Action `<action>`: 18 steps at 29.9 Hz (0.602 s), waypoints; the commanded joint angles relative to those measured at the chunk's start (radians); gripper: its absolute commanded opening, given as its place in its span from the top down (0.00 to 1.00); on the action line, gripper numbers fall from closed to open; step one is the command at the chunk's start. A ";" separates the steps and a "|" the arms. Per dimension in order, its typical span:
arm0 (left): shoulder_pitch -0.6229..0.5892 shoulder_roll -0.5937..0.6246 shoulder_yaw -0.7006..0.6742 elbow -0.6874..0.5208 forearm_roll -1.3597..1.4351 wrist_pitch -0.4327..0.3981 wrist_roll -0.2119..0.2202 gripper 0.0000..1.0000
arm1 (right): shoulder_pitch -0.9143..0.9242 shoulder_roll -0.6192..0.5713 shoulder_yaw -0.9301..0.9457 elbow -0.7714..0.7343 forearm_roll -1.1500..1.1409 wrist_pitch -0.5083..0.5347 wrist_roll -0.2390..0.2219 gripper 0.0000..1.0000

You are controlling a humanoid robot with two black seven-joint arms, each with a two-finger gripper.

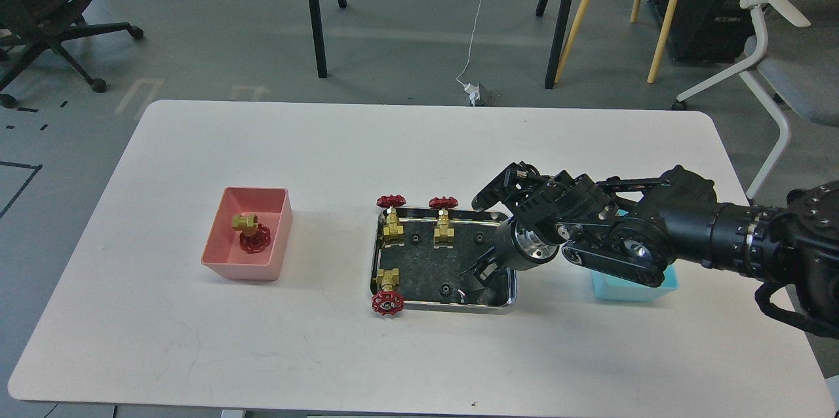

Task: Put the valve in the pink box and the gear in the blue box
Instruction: 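Close the right gripper on the black gear and lift it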

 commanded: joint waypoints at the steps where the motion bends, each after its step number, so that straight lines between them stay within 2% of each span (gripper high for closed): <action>1: 0.000 0.001 0.000 0.000 -0.001 0.000 0.001 0.00 | -0.001 0.002 -0.002 0.002 -0.009 0.000 -0.001 0.41; 10: 0.000 0.006 0.000 0.000 -0.001 -0.002 0.001 0.01 | 0.003 0.003 -0.042 0.003 -0.011 0.000 -0.001 0.47; 15: 0.000 0.008 0.000 0.000 -0.003 0.000 0.001 0.01 | 0.005 0.014 -0.043 0.000 -0.012 0.000 -0.002 0.59; 18: -0.002 0.008 0.000 0.000 -0.003 -0.002 0.001 0.00 | 0.005 0.014 -0.043 0.000 -0.011 0.000 -0.002 0.61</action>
